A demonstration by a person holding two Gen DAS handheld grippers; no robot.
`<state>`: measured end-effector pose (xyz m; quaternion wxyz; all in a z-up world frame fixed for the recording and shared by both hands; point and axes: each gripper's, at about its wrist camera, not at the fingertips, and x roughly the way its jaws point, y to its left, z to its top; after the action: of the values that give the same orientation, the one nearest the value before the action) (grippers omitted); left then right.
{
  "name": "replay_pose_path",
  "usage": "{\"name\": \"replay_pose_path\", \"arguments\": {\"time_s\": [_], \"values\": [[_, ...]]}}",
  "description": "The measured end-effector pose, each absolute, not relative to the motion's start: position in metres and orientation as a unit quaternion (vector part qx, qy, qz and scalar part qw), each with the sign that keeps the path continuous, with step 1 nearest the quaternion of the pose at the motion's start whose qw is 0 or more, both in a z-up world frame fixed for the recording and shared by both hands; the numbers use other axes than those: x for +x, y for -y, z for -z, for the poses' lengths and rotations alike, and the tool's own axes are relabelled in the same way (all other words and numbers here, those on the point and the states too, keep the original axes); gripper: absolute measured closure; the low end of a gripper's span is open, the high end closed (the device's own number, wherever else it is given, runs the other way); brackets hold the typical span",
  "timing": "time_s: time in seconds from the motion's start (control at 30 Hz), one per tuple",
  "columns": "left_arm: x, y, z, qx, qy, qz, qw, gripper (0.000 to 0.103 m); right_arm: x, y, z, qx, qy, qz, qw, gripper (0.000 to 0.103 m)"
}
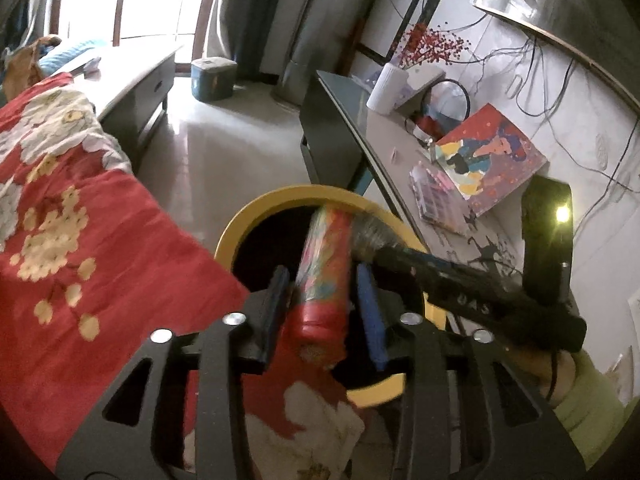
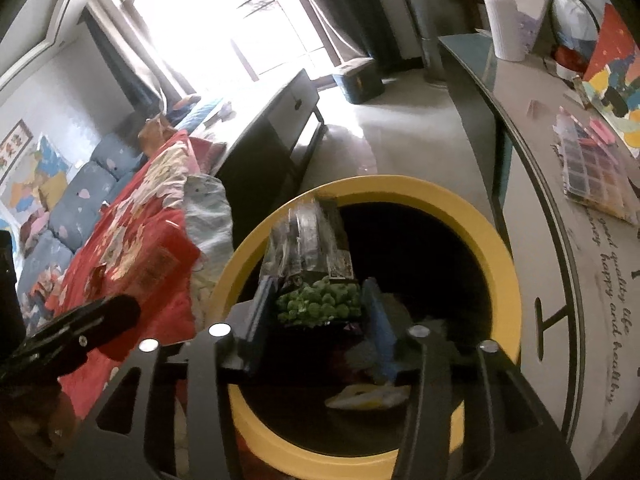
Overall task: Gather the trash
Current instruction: 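Open both tools over the bin to drop the tube and pea bag, then move both open tools back over the silver-red wrappers on the bed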
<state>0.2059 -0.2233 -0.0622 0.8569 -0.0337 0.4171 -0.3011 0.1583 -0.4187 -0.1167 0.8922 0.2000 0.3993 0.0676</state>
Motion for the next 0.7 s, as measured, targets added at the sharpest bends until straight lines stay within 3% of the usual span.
{"name": "replay_pose_path", "arguments": {"time_s": [0.03, 0.07, 0.17, 0.2, 0.3, 0.7], "values": [[0.208, 0.223, 0.061, -0.039, -0.416, 0.3, 0.858, 0.051, 0.157, 0.421, 0.116, 0.202, -0.398, -0.065, 0.893, 0.05], [0.208, 0.221, 0.06, -0.043, -0.413, 0.299, 0.859, 0.048, 0.157, 0.424, 0.116, 0.203, -0.397, -0.063, 0.893, 0.045], [0.208, 0.216, 0.057, -0.054, -0.405, 0.297, 0.863, 0.033, 0.155, 0.429, 0.114, 0.206, -0.391, -0.056, 0.895, 0.04], [0.208, 0.212, 0.056, -0.06, -0.403, 0.294, 0.864, 0.024, 0.155, 0.43, 0.114, 0.206, -0.389, -0.054, 0.896, 0.039], [0.207, 0.206, 0.053, -0.075, -0.397, 0.291, 0.867, 0.012, 0.154, 0.431, 0.111, 0.208, -0.382, -0.049, 0.899, 0.035], [0.199, 0.158, 0.04, -0.085, -0.359, 0.229, 0.901, 0.011, 0.15, 0.393, 0.084, 0.183, -0.352, -0.077, 0.915, 0.03]]}}
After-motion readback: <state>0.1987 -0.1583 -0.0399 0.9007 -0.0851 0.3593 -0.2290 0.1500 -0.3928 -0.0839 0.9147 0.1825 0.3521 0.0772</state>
